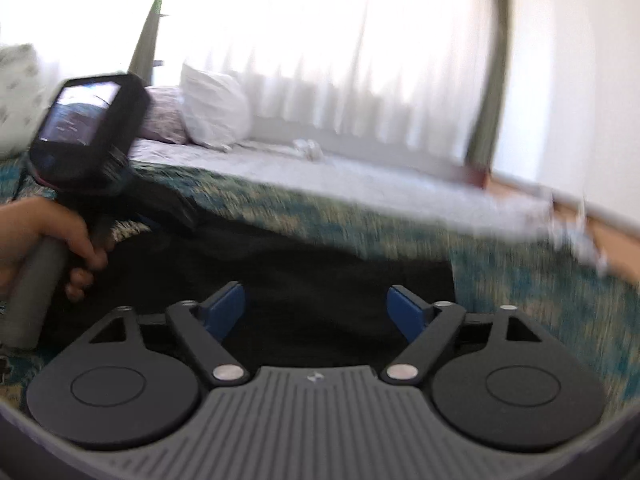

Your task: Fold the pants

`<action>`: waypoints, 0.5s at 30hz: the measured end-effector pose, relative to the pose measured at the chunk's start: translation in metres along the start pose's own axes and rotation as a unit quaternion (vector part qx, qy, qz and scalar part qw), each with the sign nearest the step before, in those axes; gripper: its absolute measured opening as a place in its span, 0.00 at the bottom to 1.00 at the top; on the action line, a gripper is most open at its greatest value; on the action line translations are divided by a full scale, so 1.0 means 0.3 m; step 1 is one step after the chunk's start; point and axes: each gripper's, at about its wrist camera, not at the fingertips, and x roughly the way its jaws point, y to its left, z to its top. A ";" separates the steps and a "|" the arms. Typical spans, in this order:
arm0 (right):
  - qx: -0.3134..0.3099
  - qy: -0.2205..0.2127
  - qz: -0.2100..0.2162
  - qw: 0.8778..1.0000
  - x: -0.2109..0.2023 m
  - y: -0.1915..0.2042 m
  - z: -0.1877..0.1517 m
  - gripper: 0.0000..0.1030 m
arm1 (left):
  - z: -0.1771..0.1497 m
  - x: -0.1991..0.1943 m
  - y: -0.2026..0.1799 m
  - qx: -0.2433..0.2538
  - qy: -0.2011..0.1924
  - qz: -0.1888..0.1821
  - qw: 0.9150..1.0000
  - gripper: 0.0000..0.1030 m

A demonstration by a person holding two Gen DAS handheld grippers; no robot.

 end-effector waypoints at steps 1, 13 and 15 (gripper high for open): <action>-0.024 -0.006 -0.001 1.000 0.014 0.016 0.029 0.87 | 0.000 0.000 0.002 -0.002 0.000 -0.002 1.000 0.23; -0.027 0.134 0.072 0.988 0.316 0.006 0.066 0.91 | -0.003 0.000 0.008 -0.009 -0.001 -0.007 1.000 0.24; 0.012 0.152 0.047 0.987 0.327 -0.064 0.061 0.91 | -0.002 0.000 0.010 -0.011 -0.001 -0.009 1.000 0.24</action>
